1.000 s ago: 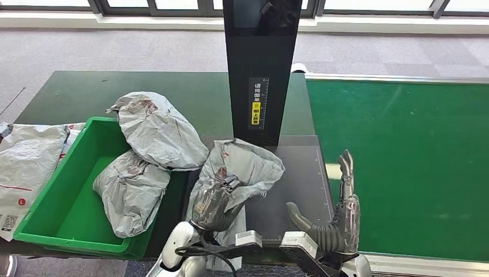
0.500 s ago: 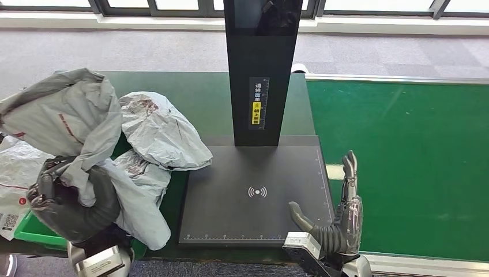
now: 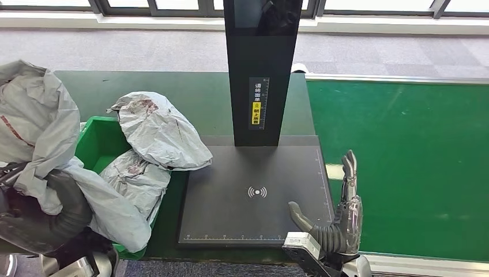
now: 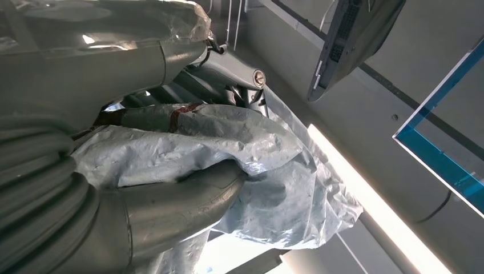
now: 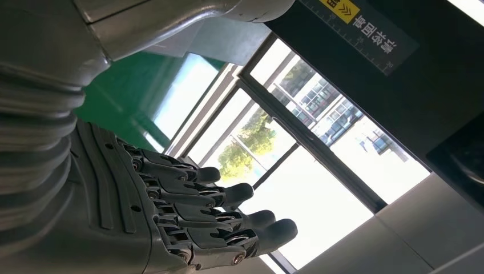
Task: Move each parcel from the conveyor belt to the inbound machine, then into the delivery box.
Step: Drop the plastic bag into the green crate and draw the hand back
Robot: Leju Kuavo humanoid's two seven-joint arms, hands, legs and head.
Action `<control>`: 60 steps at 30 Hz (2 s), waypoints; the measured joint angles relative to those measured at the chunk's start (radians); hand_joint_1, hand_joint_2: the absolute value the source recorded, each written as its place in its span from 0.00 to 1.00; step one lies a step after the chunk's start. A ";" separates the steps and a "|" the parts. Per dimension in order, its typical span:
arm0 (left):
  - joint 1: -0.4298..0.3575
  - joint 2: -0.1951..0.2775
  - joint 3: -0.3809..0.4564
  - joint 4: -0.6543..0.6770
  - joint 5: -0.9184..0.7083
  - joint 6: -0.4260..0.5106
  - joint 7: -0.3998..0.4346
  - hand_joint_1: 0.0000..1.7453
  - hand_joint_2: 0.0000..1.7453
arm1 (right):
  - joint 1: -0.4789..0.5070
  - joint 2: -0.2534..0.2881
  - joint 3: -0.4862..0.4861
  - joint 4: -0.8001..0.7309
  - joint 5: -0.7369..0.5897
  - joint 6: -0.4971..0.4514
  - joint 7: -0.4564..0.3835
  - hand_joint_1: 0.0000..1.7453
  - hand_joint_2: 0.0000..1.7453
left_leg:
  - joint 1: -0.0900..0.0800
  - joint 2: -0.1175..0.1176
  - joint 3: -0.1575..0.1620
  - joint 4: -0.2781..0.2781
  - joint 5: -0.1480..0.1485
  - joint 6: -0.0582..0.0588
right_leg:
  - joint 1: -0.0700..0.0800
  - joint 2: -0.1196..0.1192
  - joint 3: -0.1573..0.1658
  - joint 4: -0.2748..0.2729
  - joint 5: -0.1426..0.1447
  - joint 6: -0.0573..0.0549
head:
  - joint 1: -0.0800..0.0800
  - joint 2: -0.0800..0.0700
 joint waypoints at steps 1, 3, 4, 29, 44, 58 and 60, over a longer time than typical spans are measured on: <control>0.000 0.000 0.001 -0.002 0.001 0.000 0.000 1.00 1.00 | 0.000 0.000 0.000 0.000 0.000 0.000 0.000 0.00 1.00 | 0.000 0.000 0.000 0.000 0.000 0.000 | 0.000 0.000 0.000 0.000 0.000 0.000 | 0.000 0.000; 0.000 -0.001 0.009 -0.005 0.006 0.000 0.000 1.00 1.00 | 0.000 0.000 0.000 0.000 0.000 0.000 0.000 0.00 1.00 | 0.000 0.000 0.000 0.000 0.000 0.000 | 0.000 0.000 0.000 0.000 0.000 0.000 | 0.000 0.000; -0.001 -0.001 0.017 -0.006 0.011 0.000 0.000 1.00 1.00 | 0.000 0.000 0.000 0.000 0.000 0.000 0.000 0.00 1.00 | 0.000 0.000 0.000 0.000 0.000 0.000 | 0.000 0.000 0.000 0.000 0.000 0.000 | 0.000 0.000; -0.263 0.086 0.272 0.656 -0.294 -0.025 0.391 1.00 1.00 | 0.035 0.019 -0.003 -0.039 0.014 0.079 0.009 0.00 1.00 | 0.000 0.001 0.000 0.000 0.002 -0.001 | 0.000 0.001 -0.001 0.000 0.003 -0.002 | 0.000 0.000; -0.274 0.099 0.292 0.690 -0.270 -0.009 0.409 0.00 0.00 | 0.035 0.021 -0.014 -0.043 0.013 0.083 0.002 0.00 1.00 | 0.000 0.001 0.002 0.000 0.002 -0.001 | 0.000 0.001 0.000 0.000 0.003 -0.002 | 0.000 0.000; -0.278 0.098 0.293 0.693 -0.223 -0.006 0.376 0.00 0.00 | 0.048 0.030 -0.035 -0.044 0.009 0.080 -0.015 0.00 1.00 | 0.000 0.001 0.002 0.000 0.002 -0.001 | 0.000 0.001 0.000 0.000 0.003 -0.002 | 0.000 0.000; -0.277 0.098 0.293 0.692 -0.190 -0.016 0.359 0.00 0.00 | 0.048 0.032 -0.038 -0.044 0.009 0.082 -0.017 0.00 1.00 | 0.000 0.001 0.002 0.000 0.002 -0.001 | 0.000 0.001 0.000 0.000 0.003 -0.002 | 0.000 0.000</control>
